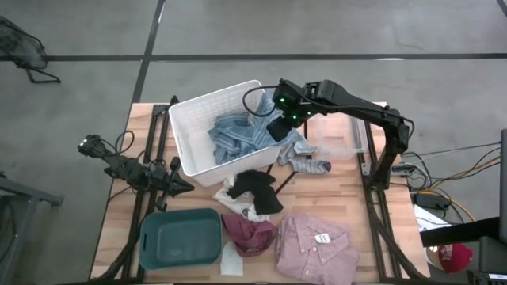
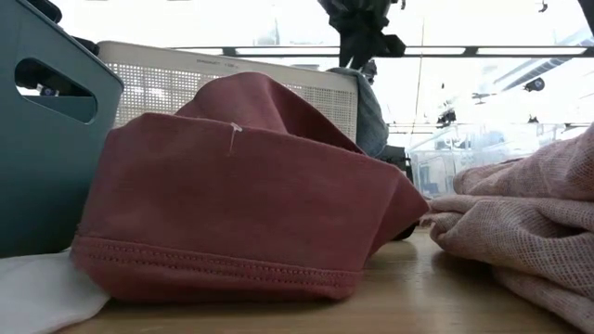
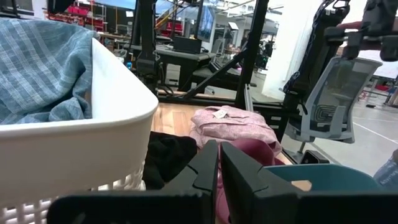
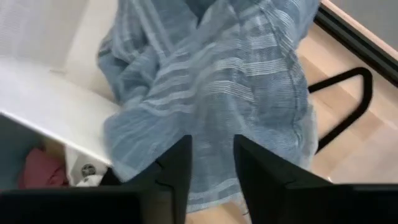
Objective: Pick & Place Cloths
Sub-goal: Put the blue polo shirt into the white bin
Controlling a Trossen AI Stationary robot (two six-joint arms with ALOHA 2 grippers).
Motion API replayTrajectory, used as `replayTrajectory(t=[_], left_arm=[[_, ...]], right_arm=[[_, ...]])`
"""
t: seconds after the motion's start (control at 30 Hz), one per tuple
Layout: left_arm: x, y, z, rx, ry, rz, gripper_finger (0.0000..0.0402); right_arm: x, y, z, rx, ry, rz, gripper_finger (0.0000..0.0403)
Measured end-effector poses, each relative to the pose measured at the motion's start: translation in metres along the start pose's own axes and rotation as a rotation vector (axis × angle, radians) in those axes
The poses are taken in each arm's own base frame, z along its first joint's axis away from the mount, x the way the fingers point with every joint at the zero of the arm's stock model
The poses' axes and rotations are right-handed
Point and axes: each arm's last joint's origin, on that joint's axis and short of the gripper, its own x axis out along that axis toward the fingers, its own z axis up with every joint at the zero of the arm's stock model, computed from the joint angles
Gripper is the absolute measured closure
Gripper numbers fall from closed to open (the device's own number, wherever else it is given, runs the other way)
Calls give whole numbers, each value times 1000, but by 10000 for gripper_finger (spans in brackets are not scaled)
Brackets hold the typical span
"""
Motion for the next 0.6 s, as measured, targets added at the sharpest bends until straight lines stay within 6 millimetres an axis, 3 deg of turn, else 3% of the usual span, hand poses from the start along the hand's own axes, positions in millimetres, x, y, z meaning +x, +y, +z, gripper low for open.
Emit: replayTrajectory(t=[0.17, 0.3, 0.4, 0.6], left_arm=[[0, 0, 0, 0, 0, 0, 378], [0, 0, 0, 0, 0, 0, 378], [0, 0, 0, 0, 0, 0, 378], [0, 0, 0, 0, 0, 0, 378]], right_arm=[[15, -7, -3, 18, 29, -64, 237], [24, -11, -4, 28, 71, -46, 236], [26, -11, -5, 26, 73, -46, 267], [16, -9, -2, 22, 45, -28, 371]])
